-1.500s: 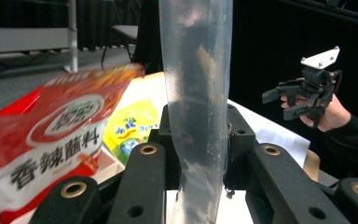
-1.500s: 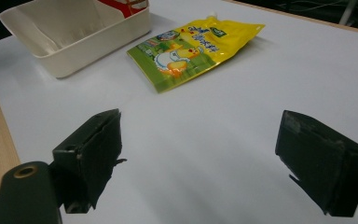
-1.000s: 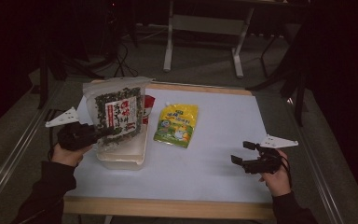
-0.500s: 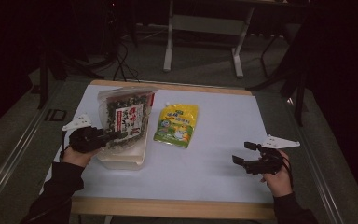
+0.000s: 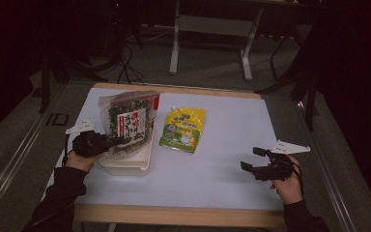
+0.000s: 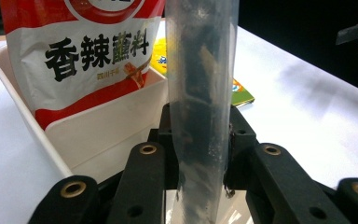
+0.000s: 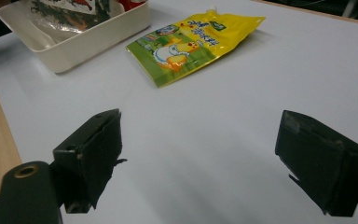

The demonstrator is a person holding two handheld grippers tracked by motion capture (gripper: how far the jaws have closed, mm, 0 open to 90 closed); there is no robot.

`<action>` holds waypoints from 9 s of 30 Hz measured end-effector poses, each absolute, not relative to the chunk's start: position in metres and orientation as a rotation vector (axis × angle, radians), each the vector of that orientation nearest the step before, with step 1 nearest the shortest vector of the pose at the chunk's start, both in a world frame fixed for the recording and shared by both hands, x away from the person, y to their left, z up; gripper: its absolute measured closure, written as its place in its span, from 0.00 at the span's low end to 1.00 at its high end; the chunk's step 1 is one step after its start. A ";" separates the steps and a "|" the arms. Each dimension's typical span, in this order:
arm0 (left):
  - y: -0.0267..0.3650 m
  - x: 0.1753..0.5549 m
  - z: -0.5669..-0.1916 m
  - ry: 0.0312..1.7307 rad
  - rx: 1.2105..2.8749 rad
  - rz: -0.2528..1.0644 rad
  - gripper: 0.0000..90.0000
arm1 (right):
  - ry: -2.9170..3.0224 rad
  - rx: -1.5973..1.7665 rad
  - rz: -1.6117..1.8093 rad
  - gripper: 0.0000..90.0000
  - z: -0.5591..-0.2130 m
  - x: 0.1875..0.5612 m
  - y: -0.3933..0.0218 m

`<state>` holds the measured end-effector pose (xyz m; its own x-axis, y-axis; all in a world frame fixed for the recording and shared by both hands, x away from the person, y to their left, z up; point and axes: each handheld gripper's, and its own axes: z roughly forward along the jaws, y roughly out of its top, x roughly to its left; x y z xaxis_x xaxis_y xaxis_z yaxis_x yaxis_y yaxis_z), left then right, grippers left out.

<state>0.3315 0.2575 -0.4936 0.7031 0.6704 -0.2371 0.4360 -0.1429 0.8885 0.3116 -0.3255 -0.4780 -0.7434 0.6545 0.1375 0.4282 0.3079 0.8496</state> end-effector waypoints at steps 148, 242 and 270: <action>0.165 0.207 -0.515 0.758 1.870 0.356 0.04 | 2.430 1.080 1.256 0.41 -0.513 0.457 -0.201; 0.156 0.224 -0.481 0.752 1.838 0.386 0.10 | 2.448 0.645 1.375 1.00 -0.446 0.365 -0.172; 0.131 0.359 -0.447 0.770 1.925 0.532 0.30 | 2.485 0.588 1.413 1.00 -0.446 0.347 -0.168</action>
